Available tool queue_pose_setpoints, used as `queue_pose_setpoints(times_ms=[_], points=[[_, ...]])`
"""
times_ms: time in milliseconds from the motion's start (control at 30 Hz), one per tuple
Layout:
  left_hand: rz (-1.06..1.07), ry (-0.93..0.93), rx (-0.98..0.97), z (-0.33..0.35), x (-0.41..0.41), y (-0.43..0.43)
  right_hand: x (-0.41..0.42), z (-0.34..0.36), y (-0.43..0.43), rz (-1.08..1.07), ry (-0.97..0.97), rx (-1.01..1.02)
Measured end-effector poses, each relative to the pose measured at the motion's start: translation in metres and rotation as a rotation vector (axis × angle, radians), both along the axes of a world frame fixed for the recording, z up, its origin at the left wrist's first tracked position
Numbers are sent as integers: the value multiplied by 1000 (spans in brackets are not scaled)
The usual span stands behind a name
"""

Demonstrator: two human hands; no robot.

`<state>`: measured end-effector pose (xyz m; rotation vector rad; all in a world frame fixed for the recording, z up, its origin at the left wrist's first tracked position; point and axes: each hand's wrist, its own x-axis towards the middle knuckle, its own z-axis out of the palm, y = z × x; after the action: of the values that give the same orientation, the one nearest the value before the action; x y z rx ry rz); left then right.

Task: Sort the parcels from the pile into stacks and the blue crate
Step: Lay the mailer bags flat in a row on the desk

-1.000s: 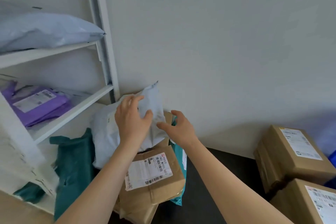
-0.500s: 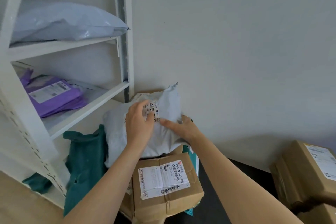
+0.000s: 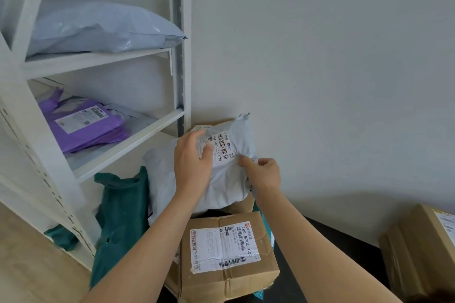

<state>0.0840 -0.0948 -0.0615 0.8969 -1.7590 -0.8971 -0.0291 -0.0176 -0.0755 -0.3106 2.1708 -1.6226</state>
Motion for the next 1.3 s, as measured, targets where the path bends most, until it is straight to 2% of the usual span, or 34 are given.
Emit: queue_pose_setpoints(times_ms=[233,367,567,767,867,933,1033,1100,1200,1300], points=[[0,0,-38,3,-4,10,-10,3,5,-58,2,-71],[15,45,-61,11,-11,19,-17,17,14,-71,-49,-176],[14,142,-224,32,-28,44,-37,45,52,-128,-53,-248],[-43,187,-220,37,-55,78,-63,55,112,-312,-131,-334],[31,261,-182,36,-66,97,-74,50,136,-378,-168,-399],[84,342,-21,37,-74,111,-79,46,154,-416,-198,-437],[161,462,402,37,-87,122,-86,42,180,-478,-236,-468],[168,464,708,40,-93,130,-89,40,195,-500,-258,-486],[83,426,1013,32,-104,144,-92,35,215,-545,-297,-511],[-79,508,1235,14,-116,149,-91,26,231,-558,-351,-531]])
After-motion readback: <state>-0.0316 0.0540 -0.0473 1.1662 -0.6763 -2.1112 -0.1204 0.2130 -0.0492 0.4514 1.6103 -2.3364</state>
